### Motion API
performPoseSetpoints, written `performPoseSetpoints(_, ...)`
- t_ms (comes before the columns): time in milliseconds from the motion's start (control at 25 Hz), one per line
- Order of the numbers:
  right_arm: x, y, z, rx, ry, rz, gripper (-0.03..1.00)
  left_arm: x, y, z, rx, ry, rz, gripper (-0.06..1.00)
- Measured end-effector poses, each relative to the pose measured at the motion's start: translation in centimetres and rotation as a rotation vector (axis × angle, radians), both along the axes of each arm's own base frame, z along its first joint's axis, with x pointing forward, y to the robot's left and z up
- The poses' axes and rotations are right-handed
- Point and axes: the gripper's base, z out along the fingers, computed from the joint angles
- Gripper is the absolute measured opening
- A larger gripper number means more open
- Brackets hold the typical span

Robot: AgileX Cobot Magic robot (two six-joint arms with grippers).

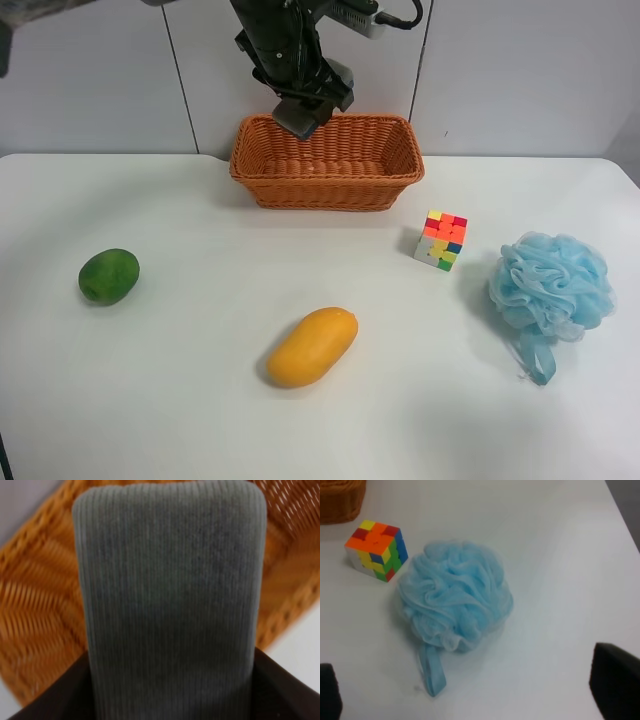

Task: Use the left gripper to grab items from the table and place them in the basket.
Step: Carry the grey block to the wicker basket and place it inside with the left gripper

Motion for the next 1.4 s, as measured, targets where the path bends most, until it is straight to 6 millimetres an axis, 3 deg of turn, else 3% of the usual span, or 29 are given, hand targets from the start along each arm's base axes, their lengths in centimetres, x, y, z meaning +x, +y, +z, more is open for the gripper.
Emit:
performPoseSetpoints(280, 0.0, 0.0, 0.0, 0.0, 0.0, 0.0, 0.99, 2.9, 0.7, -2.9, -0.099, -0.039, 0.034, 0.55)
performPoseSetpoints(640, 0.0, 0.0, 0.0, 0.0, 0.0, 0.0, 0.99, 4.1, 0.2, -6.9, -0.143, -0.008, 0.049, 0.55)
performPoseSetpoints(1080, 0.0, 0.0, 0.0, 0.0, 0.0, 0.0, 0.99, 4.3, -0.1, -7.7, -0.164, -0.003, 0.052, 0.56)
performPoseSetpoints(1120, 0.0, 0.0, 0.0, 0.0, 0.0, 0.0, 0.99, 4.3, -0.1, -7.7, -0.164, -0.003, 0.052, 0.61)
performPoseSetpoints(1240, 0.0, 0.0, 0.0, 0.0, 0.0, 0.0, 0.99, 4.4, 0.1, -7.7, -0.17, -0.008, 0.06, 0.89)
performPoseSetpoints(1400, 0.0, 0.0, 0.0, 0.0, 0.0, 0.0, 0.99, 4.6, 0.4, -7.7, -0.172, -0.008, 0.067, 0.98)
